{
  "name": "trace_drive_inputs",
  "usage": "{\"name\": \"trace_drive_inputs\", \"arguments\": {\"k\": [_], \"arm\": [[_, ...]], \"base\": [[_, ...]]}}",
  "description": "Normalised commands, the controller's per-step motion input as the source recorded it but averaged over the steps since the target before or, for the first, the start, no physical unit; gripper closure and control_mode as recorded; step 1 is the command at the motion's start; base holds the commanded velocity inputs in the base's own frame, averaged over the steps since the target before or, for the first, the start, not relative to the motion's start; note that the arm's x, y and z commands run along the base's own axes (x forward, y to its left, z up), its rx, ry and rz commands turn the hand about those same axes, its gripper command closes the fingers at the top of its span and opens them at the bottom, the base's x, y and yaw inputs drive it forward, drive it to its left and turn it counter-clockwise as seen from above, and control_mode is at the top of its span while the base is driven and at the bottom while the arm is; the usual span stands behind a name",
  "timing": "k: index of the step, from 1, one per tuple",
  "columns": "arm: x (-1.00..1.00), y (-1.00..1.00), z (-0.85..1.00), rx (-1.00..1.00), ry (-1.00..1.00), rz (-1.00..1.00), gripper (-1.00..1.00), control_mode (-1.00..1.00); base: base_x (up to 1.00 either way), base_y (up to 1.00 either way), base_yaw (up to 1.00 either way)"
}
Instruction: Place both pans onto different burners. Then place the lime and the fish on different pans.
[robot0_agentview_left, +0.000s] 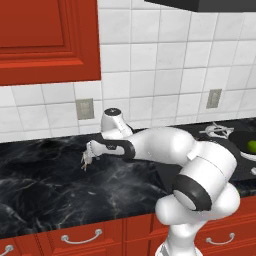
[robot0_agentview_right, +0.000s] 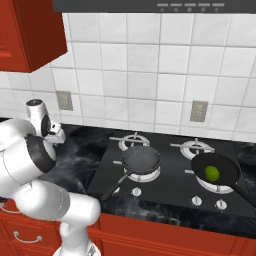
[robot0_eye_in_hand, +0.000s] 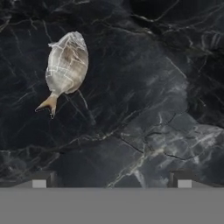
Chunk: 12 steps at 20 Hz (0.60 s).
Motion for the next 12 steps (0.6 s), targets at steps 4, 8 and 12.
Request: {"name": "trace_drive_inputs", "arguments": {"k": [4,8,12], "arm": [[0.36,0.23,-0.04,0.0,0.0,0.0,-1.0,-1.0],[0.38,0.22,0.0,0.0,0.0,0.0,-1.0,-1.0],[0.25,0.24,0.0,0.0,0.01,0.01,-1.0,-1.0]], "base": [[0.0,0.0,0.0],[0.0,0.0,0.0],[0.0,0.0,0.0]]}}
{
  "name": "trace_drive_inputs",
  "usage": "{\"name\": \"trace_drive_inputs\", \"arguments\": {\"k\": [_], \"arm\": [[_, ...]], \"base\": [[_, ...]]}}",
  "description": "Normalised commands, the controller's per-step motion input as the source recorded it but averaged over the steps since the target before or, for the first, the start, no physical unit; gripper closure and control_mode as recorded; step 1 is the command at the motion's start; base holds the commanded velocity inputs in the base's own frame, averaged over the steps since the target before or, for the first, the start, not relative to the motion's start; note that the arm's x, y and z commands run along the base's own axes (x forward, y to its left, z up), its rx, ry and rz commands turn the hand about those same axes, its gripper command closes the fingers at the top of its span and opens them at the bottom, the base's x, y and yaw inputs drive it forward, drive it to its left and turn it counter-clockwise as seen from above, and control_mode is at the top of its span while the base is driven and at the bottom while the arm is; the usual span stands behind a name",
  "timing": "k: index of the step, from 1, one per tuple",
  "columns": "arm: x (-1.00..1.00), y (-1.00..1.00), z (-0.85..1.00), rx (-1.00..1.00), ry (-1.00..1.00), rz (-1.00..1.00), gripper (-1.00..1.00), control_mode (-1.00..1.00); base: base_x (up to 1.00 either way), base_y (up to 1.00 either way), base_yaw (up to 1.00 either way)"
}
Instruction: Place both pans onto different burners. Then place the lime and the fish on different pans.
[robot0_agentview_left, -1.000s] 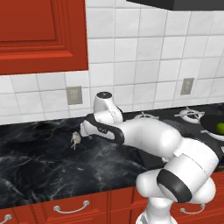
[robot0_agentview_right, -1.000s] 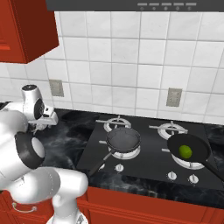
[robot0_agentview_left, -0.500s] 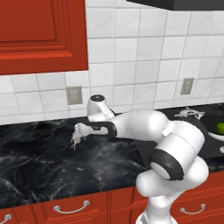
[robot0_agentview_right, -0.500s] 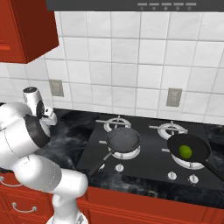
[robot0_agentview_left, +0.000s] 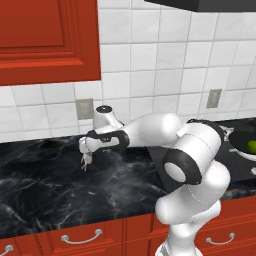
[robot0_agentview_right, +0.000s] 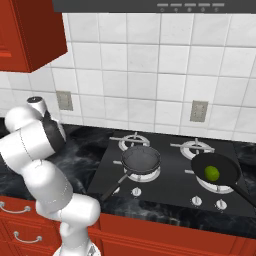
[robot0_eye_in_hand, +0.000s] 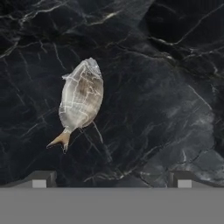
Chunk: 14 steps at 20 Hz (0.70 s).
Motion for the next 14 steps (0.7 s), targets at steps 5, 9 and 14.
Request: {"name": "trace_drive_inputs", "arguments": {"k": [5,9,14], "arm": [[0.21,0.23,-0.01,0.0,0.01,0.0,-1.0,-1.0],[0.17,0.15,-0.04,0.0,0.0,0.0,-1.0,-1.0],[0.15,0.12,-0.12,0.0,0.0,0.0,-1.0,-1.0]], "base": [[0.0,0.0,0.0],[0.0,0.0,0.0],[0.0,0.0,0.0]]}}
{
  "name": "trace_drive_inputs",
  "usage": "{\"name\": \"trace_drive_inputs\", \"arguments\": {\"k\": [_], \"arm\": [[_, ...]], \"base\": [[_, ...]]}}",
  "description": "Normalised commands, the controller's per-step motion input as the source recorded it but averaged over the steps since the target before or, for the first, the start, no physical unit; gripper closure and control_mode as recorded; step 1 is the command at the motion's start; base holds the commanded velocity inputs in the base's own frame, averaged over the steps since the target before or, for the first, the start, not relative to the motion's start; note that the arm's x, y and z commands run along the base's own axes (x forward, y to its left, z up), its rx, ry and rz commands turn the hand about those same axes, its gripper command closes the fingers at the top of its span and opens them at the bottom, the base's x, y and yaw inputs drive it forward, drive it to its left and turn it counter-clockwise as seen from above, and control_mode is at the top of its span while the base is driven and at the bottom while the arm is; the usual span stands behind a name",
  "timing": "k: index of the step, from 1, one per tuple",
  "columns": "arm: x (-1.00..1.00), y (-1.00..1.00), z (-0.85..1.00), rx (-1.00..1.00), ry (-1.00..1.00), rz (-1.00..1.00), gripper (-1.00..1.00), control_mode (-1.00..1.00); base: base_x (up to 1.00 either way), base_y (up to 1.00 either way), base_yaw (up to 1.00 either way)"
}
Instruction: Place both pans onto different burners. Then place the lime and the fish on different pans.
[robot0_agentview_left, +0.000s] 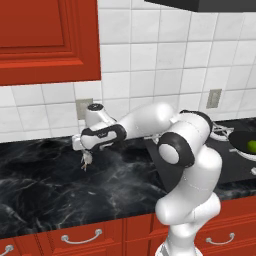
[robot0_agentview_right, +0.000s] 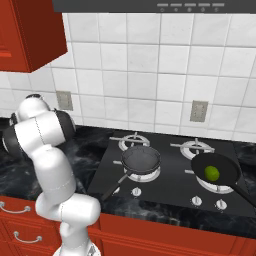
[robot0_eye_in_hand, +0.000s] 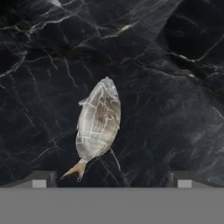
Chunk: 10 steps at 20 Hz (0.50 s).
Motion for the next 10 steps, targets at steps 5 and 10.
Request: {"name": "trace_drive_inputs", "arguments": {"k": [5,10], "arm": [[0.21,0.17,-0.14,0.0,0.0,0.0,-1.0,-1.0],[0.23,0.08,-0.13,0.0,0.0,0.0,-1.0,-1.0]], "base": [[0.0,0.0,0.0],[0.0,0.0,0.0]]}}
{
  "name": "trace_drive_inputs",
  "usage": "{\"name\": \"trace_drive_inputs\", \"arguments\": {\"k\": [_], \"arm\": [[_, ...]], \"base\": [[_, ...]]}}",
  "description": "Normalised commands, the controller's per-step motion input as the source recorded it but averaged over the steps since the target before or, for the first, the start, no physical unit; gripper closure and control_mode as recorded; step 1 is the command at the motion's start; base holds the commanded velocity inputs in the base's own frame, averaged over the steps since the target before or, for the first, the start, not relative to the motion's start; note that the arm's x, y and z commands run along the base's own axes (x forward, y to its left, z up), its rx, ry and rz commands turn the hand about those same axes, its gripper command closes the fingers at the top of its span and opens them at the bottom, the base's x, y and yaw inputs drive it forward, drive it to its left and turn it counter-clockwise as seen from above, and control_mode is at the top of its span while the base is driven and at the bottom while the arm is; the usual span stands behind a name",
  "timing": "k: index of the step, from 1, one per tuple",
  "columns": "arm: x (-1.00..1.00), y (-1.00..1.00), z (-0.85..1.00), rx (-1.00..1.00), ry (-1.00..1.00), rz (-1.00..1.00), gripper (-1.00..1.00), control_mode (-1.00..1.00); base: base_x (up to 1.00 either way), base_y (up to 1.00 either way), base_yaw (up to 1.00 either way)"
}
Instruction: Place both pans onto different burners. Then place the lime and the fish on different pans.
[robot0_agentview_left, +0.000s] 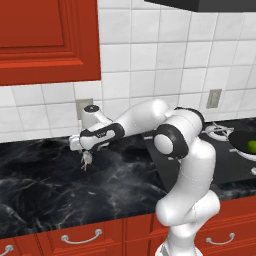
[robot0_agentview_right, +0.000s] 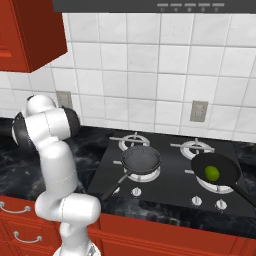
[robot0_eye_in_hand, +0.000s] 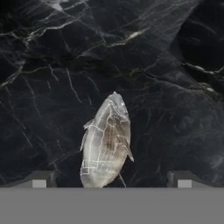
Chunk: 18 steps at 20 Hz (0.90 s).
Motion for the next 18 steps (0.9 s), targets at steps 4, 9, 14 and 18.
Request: {"name": "trace_drive_inputs", "arguments": {"k": [4,9,14,18], "arm": [[0.17,0.02,-0.22,0.0,0.0,0.0,-1.0,-1.0],[0.19,0.0,-0.26,0.0,0.0,0.0,-1.0,-1.0],[0.05,0.01,-0.19,0.0,0.01,0.0,-1.0,-1.0],[0.01,0.06,-0.07,0.0,0.05,0.0,-1.0,-1.0]], "base": [[0.0,0.0,0.0],[0.0,0.0,0.0],[0.0,0.0,0.0],[0.0,0.0,0.0]]}}
